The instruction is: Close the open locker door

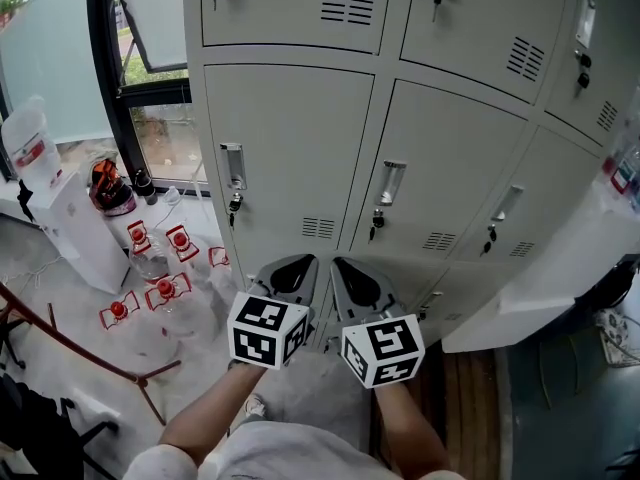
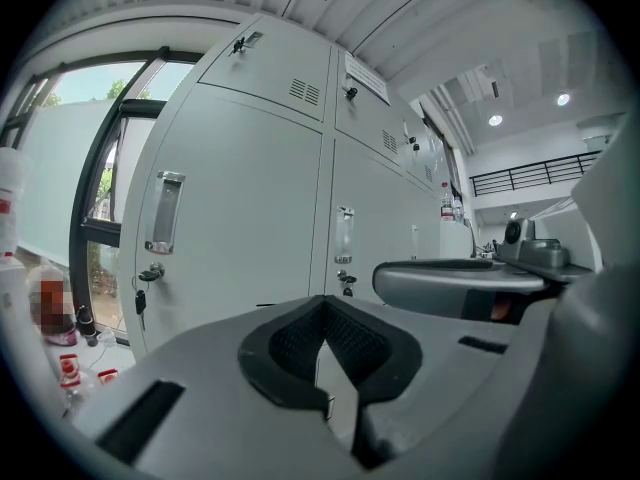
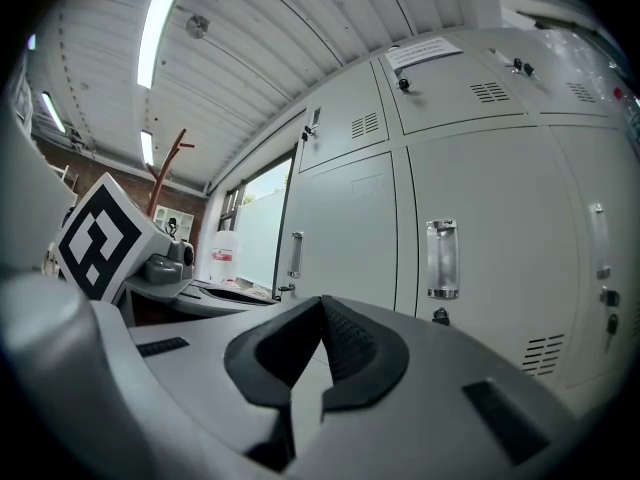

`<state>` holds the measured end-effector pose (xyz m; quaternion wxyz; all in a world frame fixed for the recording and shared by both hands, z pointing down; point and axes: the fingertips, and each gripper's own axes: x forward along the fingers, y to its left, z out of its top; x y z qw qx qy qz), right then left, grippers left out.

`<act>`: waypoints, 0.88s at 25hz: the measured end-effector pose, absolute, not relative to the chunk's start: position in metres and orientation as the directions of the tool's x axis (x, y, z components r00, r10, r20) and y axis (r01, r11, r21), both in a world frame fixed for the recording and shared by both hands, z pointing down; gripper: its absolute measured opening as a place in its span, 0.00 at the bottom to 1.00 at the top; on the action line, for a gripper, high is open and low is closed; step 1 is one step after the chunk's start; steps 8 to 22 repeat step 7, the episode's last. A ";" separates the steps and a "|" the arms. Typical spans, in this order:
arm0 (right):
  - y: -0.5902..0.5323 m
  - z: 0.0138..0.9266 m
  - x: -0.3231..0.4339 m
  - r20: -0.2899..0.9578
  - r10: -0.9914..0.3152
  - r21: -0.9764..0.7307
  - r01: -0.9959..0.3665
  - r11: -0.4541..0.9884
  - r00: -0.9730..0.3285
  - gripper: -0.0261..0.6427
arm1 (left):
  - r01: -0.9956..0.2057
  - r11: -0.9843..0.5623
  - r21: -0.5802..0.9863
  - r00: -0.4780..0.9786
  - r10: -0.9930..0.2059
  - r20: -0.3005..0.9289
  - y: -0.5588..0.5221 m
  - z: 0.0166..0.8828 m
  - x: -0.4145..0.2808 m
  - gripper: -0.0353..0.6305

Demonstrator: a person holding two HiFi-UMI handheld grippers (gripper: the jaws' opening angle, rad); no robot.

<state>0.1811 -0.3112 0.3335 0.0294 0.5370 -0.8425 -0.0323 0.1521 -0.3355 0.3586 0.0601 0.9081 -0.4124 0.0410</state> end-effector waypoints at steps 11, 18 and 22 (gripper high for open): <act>-0.314 0.336 0.188 0.019 -0.907 0.088 -0.903 0.421 -0.421 0.05 | -0.750 -0.656 0.077 0.660 -0.740 0.127 -0.339 0.360 0.159 0.06; -0.314 0.336 0.188 0.019 -0.907 0.088 -0.903 0.421 -0.421 0.05 | -0.750 -0.656 0.077 0.660 -0.740 0.127 -0.339 0.360 0.159 0.06; -0.314 0.336 0.188 0.019 -0.907 0.088 -0.903 0.421 -0.421 0.05 | -0.750 -0.656 0.077 0.660 -0.740 0.127 -0.339 0.360 0.159 0.06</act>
